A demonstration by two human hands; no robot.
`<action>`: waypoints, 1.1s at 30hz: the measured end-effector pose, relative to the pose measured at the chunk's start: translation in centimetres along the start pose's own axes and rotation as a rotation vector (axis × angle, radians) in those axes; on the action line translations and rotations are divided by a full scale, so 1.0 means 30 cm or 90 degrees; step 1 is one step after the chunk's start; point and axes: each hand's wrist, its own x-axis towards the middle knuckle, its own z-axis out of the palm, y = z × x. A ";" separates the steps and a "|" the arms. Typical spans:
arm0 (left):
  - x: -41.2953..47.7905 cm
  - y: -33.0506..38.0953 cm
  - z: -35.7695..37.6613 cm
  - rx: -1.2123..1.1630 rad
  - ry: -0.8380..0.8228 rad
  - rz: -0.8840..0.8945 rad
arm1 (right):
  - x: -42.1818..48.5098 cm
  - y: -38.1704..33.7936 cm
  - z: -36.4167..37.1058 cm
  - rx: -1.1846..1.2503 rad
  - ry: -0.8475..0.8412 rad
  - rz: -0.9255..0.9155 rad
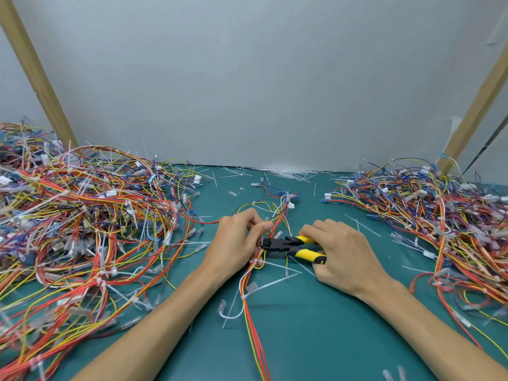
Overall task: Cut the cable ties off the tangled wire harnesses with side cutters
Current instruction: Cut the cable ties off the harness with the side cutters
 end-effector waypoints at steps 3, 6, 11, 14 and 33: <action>-0.001 -0.002 0.002 -0.013 -0.010 -0.012 | -0.002 0.001 0.007 0.020 -0.014 0.030; 0.004 -0.003 0.003 0.003 -0.015 -0.015 | -0.001 0.006 0.009 0.043 -0.050 0.058; 0.005 -0.009 0.003 -0.026 -0.048 -0.050 | 0.002 0.010 0.003 0.014 -0.065 0.034; 0.003 -0.008 0.005 -0.040 -0.046 -0.069 | 0.009 0.015 -0.006 -0.029 -0.071 0.012; -0.028 0.029 0.009 0.071 0.041 0.019 | 0.011 0.006 -0.026 -0.057 -0.157 0.047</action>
